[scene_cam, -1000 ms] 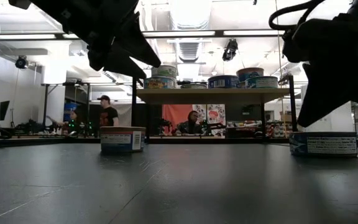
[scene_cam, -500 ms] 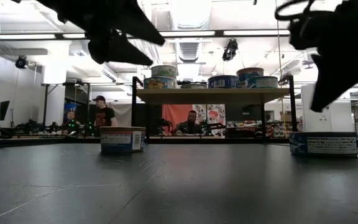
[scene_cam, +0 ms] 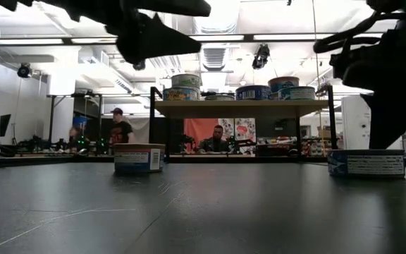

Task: Stack canned seafood by type on shelf
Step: Stack the blue tuna can on top of the blue tuna can on the shelf

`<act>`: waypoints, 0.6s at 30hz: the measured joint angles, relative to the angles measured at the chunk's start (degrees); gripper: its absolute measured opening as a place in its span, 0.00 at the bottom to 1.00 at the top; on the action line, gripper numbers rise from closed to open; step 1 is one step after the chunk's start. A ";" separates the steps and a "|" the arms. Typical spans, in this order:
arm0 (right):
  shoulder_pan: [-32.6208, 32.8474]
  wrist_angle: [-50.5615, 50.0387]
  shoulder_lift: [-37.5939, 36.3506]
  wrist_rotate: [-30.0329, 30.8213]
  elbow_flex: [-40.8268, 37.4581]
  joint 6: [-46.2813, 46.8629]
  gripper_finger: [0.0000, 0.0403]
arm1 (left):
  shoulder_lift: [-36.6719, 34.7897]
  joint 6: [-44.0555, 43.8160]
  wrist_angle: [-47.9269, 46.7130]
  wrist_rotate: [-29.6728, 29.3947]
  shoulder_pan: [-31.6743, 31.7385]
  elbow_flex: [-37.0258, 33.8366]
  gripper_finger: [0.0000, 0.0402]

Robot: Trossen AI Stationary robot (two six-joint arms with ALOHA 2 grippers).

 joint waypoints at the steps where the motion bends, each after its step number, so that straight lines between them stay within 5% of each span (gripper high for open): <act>1: 0.00 0.40 0.44 -0.03 0.26 0.00 0.03 | 0.93 0.33 1.13 0.25 0.01 0.39 0.81; 18: -0.06 2.44 10.22 0.74 10.38 -6.52 0.03 | 5.97 3.34 1.63 0.74 0.05 4.25 0.81</act>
